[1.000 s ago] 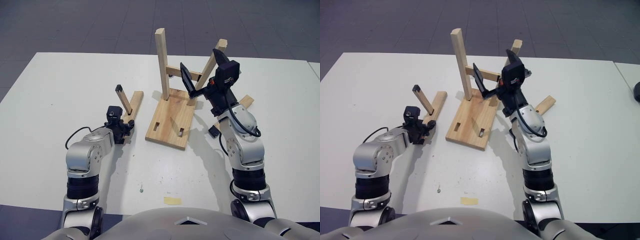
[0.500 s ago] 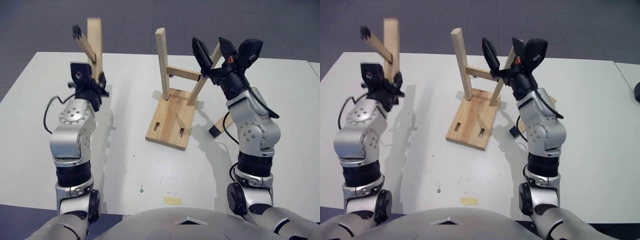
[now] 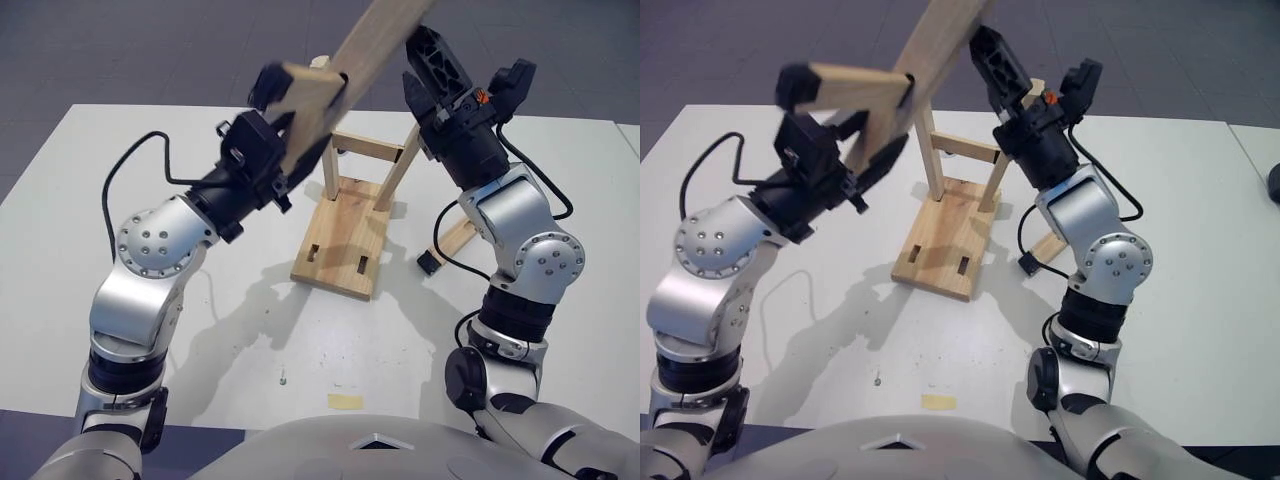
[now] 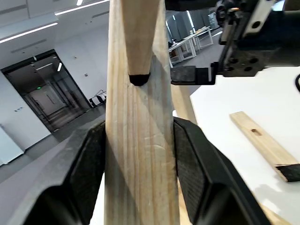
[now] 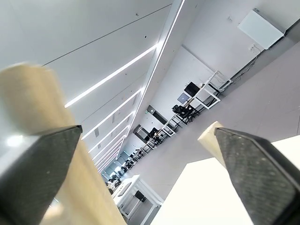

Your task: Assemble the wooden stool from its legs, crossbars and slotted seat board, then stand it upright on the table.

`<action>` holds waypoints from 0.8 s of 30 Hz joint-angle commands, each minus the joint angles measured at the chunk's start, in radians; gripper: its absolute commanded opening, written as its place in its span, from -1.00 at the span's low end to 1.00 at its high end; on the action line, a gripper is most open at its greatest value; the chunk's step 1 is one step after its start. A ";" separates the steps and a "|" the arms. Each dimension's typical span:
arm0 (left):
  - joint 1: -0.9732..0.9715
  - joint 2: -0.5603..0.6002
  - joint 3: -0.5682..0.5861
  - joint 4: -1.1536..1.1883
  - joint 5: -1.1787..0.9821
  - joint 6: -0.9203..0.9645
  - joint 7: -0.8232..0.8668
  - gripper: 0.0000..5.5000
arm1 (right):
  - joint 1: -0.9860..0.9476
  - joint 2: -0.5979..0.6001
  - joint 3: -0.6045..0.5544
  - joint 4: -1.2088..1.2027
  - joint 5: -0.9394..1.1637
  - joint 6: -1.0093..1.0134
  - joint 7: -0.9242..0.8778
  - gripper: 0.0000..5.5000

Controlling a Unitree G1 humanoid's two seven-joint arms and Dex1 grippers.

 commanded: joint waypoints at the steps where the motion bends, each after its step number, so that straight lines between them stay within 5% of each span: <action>1: 0.020 -0.007 -0.034 -0.006 0.020 0.000 0.000 -0.25 | 0.009 -0.046 0.029 -0.064 0.105 0.037 0.074 0.61; 5: -0.002 -0.059 0.036 0.011 -0.032 0.026 0.031 -0.25 | 0.049 -0.119 0.060 -0.056 -0.011 0.025 0.105 0.34; 9: -0.006 -0.076 0.068 0.004 -0.053 0.050 0.050 -0.25 | 0.058 -0.145 0.079 0.001 -0.185 -0.044 0.098 0.53; 17: -0.007 -0.057 0.064 0.033 -0.016 0.065 0.071 -0.25 | 0.111 -0.231 0.072 -0.118 0.066 0.076 0.289 0.95; 24: 0.011 -0.051 -0.004 0.031 0.028 0.054 0.059 -0.25 | 0.044 -0.185 0.152 -0.142 -0.050 -0.011 0.229 0.96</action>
